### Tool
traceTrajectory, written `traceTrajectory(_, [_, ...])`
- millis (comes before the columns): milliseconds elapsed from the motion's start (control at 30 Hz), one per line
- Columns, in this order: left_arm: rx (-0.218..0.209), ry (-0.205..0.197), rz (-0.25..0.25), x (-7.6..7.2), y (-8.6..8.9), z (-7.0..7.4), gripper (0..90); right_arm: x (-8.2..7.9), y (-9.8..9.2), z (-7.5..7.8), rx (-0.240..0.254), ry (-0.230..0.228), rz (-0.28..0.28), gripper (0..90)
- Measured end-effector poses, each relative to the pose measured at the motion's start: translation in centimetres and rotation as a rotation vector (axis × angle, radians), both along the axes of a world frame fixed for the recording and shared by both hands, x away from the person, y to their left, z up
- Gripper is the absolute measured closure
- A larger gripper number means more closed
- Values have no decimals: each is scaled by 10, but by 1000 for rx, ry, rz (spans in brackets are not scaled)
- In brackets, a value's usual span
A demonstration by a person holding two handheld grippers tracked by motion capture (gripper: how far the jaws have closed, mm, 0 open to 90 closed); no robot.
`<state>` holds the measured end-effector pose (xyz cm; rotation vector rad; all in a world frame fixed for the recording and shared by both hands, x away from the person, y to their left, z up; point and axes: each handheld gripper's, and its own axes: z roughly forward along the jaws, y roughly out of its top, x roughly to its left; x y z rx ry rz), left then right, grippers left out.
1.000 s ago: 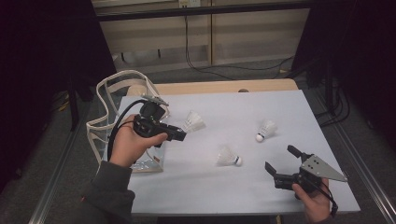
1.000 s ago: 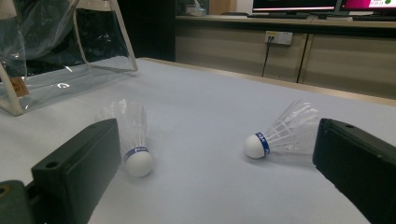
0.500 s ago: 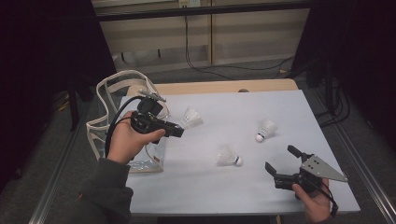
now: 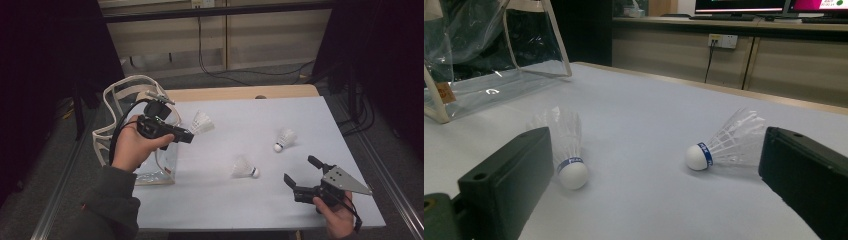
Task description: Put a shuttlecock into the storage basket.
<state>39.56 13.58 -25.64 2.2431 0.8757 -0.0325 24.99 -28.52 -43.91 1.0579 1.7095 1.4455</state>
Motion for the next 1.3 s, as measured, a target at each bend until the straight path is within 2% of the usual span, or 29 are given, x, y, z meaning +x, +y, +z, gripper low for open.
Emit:
traceTrajectory(33, [16,-5,-14,1,1,1,651,0,0,0,0,0,0,11])
traceTrajectory(200, [0,-2,9,2,1,4,651,0,0,0,-1,-1,-1,11])
traceTrajectory(333, [13,-2,3,5,3,7,652,0,0,0,-1,-1,-1,11])
traceTrajectory(533, [1,-2,23,8,6,9,652,0,0,0,-1,0,-1,11])
traceTrajectory(667, [13,-6,16,9,9,12,652,0,0,0,-1,0,0,11])
traceTrajectory(1000, [2,-5,42,12,12,15,651,0,0,0,-1,-2,-1,11])
traceTrajectory(1300, [13,-11,42,15,15,20,651,0,0,0,-1,-2,0,11])
